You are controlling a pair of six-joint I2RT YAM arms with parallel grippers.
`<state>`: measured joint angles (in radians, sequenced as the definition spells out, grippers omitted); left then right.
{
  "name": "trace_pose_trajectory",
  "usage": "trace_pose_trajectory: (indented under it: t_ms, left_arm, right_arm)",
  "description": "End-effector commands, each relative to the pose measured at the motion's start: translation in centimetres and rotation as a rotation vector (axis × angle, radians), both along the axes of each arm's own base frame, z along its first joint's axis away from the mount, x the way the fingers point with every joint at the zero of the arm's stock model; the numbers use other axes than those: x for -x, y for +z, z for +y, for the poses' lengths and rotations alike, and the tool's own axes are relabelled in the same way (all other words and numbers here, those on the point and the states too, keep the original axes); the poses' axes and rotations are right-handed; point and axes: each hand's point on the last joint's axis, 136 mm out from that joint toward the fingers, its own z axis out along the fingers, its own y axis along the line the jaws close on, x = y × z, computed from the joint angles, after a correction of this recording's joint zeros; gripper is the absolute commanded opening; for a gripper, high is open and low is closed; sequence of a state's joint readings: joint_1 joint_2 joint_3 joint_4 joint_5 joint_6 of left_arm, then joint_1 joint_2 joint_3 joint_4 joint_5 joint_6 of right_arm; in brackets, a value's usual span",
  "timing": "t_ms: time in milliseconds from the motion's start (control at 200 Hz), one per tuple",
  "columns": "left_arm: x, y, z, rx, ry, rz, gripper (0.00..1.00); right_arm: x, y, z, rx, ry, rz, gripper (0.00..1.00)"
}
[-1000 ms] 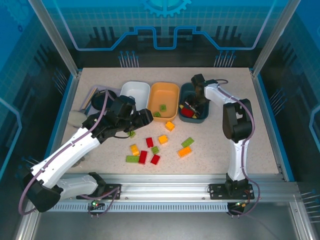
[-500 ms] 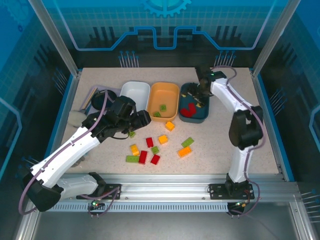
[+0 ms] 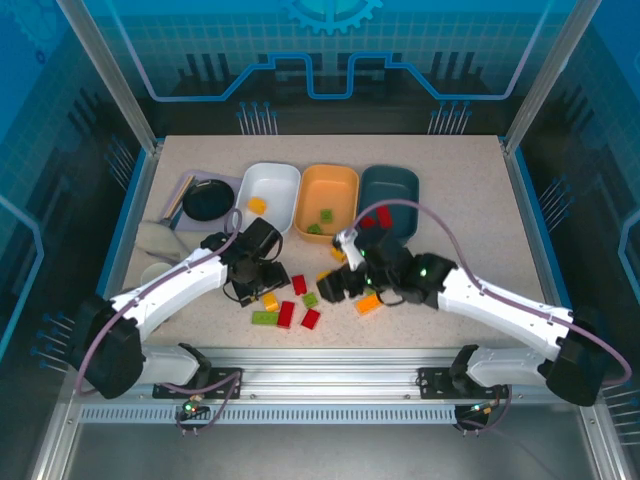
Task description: Sort the legos into containers by color
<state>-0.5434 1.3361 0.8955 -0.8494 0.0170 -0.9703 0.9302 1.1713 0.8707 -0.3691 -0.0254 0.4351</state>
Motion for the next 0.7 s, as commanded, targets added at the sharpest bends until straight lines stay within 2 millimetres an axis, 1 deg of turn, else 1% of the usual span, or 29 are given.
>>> trace_pose_trajectory:
  t_ms: [0,85,250,310,470,590,695]
  left_arm:
    - [-0.2,-1.6,-0.7,0.036,0.01,0.043,0.71]
    - [-0.6,-2.7,-0.5,0.013,-0.001,0.06,0.68]
    - [-1.7,-3.8,0.1,-0.006,0.003,0.031,0.65]
    - [-1.8,-4.2,0.6,-0.027,0.004,0.035,0.63]
    - [-0.9,-5.3,1.6,-0.082,0.008,0.087,0.6]
    - [-0.4,-5.6,2.0,-0.098,0.011,0.098,0.6]
    - [-0.5,-5.8,2.0,-0.099,0.013,0.096,0.6]
  right_arm:
    - [-0.1,1.2,0.6,-0.07,0.005,-0.12,0.83]
    - [0.4,0.3,0.2,-0.052,-0.008,-0.084,0.83]
    - [0.5,0.4,-0.1,-0.049,-0.023,-0.086,0.82]
    - [0.5,0.6,-0.1,-0.048,-0.022,-0.087,0.82]
    - [0.5,0.3,-0.2,-0.043,-0.032,-0.067,0.83]
    - [0.5,0.0,-0.4,-0.037,-0.05,-0.056,0.83]
    - [0.4,-0.3,-0.4,-0.029,-0.053,-0.05,0.83]
